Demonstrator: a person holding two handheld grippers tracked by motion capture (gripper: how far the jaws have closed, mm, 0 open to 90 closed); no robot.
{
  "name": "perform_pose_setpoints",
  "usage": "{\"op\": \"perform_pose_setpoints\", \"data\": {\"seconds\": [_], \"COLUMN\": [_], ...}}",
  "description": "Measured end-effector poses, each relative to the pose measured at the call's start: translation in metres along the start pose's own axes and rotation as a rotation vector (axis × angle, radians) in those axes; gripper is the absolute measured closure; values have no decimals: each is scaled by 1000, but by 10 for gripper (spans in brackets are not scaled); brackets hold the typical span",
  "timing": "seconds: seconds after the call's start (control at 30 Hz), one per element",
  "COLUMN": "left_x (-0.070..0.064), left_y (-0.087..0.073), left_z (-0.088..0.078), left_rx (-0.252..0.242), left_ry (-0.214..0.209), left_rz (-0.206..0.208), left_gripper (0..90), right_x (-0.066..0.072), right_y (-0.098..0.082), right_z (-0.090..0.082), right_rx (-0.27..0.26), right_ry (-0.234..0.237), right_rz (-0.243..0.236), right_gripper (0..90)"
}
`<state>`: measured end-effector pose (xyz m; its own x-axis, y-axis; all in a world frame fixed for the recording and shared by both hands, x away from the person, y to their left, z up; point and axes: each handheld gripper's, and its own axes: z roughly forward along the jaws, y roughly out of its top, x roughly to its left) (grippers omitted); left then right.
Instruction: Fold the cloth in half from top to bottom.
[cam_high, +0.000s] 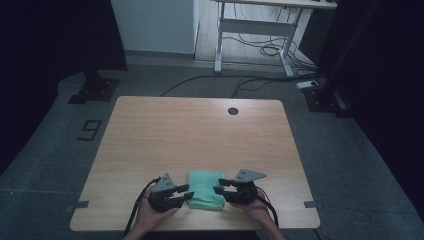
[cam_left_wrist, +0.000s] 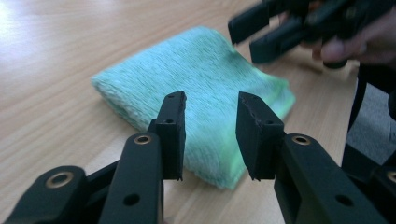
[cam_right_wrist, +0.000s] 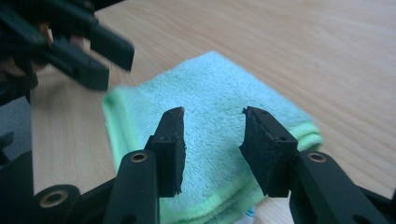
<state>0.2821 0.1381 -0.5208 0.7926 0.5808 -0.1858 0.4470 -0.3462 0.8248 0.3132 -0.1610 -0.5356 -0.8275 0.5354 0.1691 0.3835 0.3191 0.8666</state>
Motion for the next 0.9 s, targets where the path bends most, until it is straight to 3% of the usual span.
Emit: {"op": "perform_pose_setpoints", "data": {"seconds": [0.13, 0.23, 0.37, 0.5, 0.9], "left_x": [6, 6, 4, -1, -4], "left_y": [5, 7, 5, -2, -7], "left_z": [6, 17, 30, 35, 37], "left_rx": [3, 31, 101, 132, 138], "left_ry": [15, 15, 21, 25, 41], "left_rz": [-21, -19, 0, 14, 24], "left_gripper": [627, 626, 615, 609, 588], "right_x": [6, 13, 18, 22, 33], "right_y": [-4, -8, -16, -18, -18], "right_z": [6, 7, 9, 7, 12], "right_rx": [20, 41, 80, 93, 151], "right_ry": [10, 23, 15, -10, -65], "right_rz": [-4, -19, -35, -56, -116], "right_gripper": [567, 548, 533, 501, 470]}}
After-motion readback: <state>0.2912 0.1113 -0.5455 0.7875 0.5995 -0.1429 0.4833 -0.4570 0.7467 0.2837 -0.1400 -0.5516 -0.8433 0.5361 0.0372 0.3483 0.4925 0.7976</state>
